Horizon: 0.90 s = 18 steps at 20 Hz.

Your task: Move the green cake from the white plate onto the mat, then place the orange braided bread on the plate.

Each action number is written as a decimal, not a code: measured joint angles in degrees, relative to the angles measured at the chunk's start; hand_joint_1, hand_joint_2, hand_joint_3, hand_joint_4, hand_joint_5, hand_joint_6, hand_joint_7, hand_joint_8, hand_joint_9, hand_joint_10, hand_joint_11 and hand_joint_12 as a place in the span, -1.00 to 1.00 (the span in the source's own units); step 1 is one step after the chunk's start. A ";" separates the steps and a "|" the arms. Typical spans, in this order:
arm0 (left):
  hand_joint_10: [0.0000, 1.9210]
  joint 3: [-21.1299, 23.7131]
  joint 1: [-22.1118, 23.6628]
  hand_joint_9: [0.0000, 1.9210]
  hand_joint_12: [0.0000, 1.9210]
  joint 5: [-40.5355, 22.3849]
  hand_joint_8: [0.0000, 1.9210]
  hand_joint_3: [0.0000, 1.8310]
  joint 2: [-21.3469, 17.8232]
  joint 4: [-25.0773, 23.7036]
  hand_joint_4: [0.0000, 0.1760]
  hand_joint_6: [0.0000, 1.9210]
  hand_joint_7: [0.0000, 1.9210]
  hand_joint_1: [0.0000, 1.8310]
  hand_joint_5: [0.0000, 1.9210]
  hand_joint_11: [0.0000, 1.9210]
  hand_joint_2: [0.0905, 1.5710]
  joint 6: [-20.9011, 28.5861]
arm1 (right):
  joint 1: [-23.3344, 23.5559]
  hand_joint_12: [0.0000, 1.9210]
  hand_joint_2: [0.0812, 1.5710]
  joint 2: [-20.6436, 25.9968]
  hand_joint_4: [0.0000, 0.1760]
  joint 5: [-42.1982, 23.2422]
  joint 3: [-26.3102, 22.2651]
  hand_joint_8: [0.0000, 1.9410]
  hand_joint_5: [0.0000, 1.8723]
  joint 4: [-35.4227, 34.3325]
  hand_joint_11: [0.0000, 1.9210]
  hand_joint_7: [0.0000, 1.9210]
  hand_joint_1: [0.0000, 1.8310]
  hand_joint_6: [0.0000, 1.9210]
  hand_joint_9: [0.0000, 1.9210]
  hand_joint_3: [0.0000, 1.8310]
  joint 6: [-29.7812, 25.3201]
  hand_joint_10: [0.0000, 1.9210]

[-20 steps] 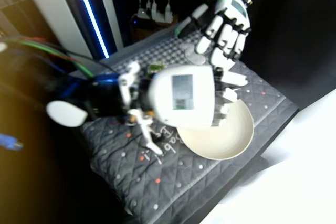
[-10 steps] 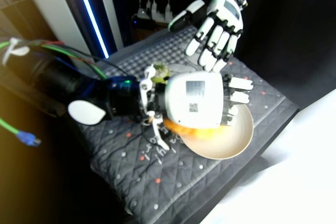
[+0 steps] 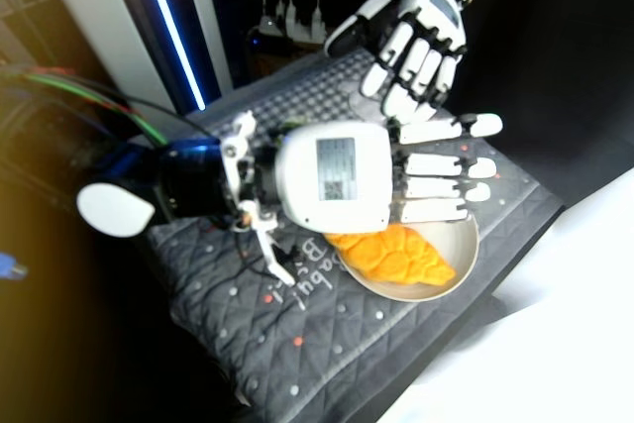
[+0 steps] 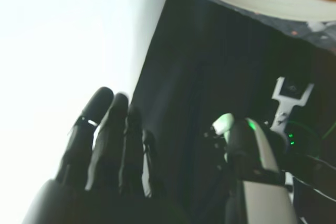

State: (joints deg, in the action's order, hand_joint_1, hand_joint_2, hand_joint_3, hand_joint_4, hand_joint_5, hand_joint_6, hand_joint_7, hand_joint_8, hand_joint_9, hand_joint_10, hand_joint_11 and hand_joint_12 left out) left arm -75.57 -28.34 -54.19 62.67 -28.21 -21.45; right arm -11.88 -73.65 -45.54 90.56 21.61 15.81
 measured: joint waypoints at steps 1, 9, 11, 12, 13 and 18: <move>-0.99 0.00 -0.24 -0.52 0.12 0.02 -0.99 -0.97 -0.11 0.52 0.72 -0.99 -0.67 -0.40 -0.69 -0.96 0.27 0.02 | 0.00 0.62 0.10 0.55 0.21 0.09 -0.57 -0.99 -1.00 1.03 -0.94 -0.73 -0.32 -1.00 -0.58 -1.00 0.04 -0.84; -1.00 2.03 -0.22 -0.55 0.14 -0.17 -1.00 -1.00 -3.65 2.93 0.42 -1.00 -0.62 -0.40 -0.68 -0.97 0.19 -1.11 | 0.00 0.43 -0.03 8.26 -0.99 -3.80 -7.54 -0.99 -1.00 1.60 -0.91 -0.72 -0.33 -1.00 -0.58 -1.00 2.82 -0.97; -1.00 2.91 -0.24 -0.60 0.04 -0.44 -1.00 -1.00 -4.68 3.08 0.55 -1.00 -0.65 -0.40 -0.66 -0.92 0.14 -1.55 | 0.00 0.44 -0.09 10.47 -1.00 -4.81 -11.19 -1.00 -1.00 1.84 -0.99 -0.79 -0.32 -1.00 -0.69 -1.00 5.66 -1.00; -1.00 2.97 -0.24 -0.60 0.04 -0.70 -1.00 -1.00 -4.96 2.97 0.55 -1.00 -0.65 -0.40 -0.66 -0.92 0.14 -1.79 | -0.02 0.44 -0.09 11.10 -1.00 -5.60 -12.39 -1.00 -1.00 1.88 -0.99 -0.79 -0.32 -1.00 -0.69 -1.00 7.08 -1.00; -1.00 3.52 -0.44 -0.61 0.03 -0.96 -1.00 -0.99 -5.38 3.63 0.54 -1.00 -0.67 -0.41 -0.67 -0.92 0.17 -2.21 | -0.02 0.37 -0.11 11.67 -1.00 -6.49 -13.40 -1.00 -1.00 1.64 -1.00 -0.82 -0.30 -1.00 -0.74 -1.00 8.48 -1.00; -1.00 4.48 -2.67 -0.59 -0.18 -3.37 -1.00 -1.00 -7.23 7.45 0.44 -1.00 -0.73 -0.28 -0.64 -0.83 0.29 -3.48 | -0.24 -0.33 -0.09 14.16 -1.00 -7.72 -16.20 -1.00 -1.00 0.57 -1.00 -0.84 -0.24 -1.00 -0.83 -1.00 9.99 -1.00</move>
